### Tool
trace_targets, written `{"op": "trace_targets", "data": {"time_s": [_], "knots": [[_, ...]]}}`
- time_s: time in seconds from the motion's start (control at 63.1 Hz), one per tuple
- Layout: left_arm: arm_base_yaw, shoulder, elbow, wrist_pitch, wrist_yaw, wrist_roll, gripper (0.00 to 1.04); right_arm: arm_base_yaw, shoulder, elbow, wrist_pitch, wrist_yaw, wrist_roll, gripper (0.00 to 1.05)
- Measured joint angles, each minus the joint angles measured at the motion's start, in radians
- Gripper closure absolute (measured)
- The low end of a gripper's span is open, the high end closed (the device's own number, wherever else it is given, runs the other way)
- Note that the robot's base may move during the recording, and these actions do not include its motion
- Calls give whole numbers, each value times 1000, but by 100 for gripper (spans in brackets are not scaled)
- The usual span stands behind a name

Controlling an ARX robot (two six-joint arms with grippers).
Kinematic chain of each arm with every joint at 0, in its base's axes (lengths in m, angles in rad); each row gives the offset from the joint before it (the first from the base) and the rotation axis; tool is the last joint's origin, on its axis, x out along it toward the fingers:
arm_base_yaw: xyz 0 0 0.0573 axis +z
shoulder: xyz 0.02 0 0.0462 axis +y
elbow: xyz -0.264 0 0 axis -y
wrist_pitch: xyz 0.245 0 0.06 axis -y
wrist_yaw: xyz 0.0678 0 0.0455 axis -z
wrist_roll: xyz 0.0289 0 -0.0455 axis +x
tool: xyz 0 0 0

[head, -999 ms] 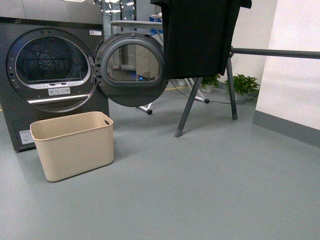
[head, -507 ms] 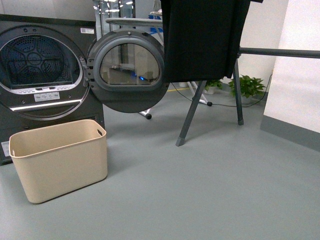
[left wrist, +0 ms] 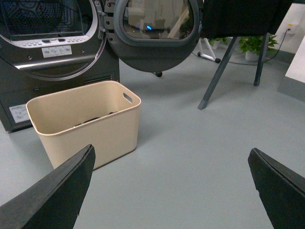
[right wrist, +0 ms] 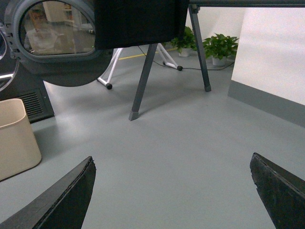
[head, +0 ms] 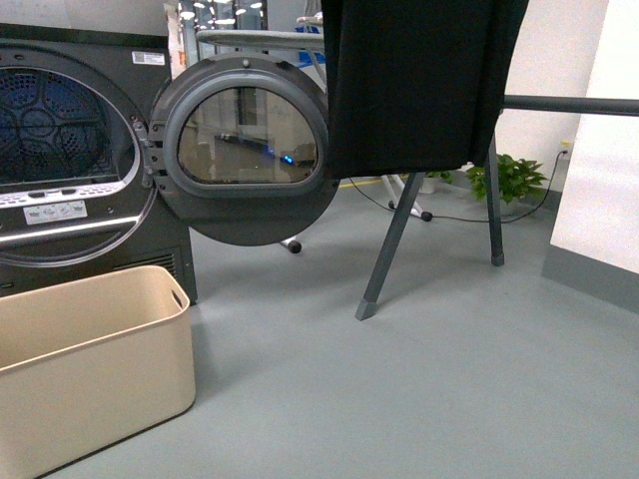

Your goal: Move hamper under clothes hanger

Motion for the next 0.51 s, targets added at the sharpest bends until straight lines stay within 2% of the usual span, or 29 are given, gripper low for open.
{"op": "trace_targets", "data": {"time_s": [0.507], "knots": [[0, -1, 0, 1, 0, 0, 7, 0, -1, 0, 0, -2, 0, 8]]}}
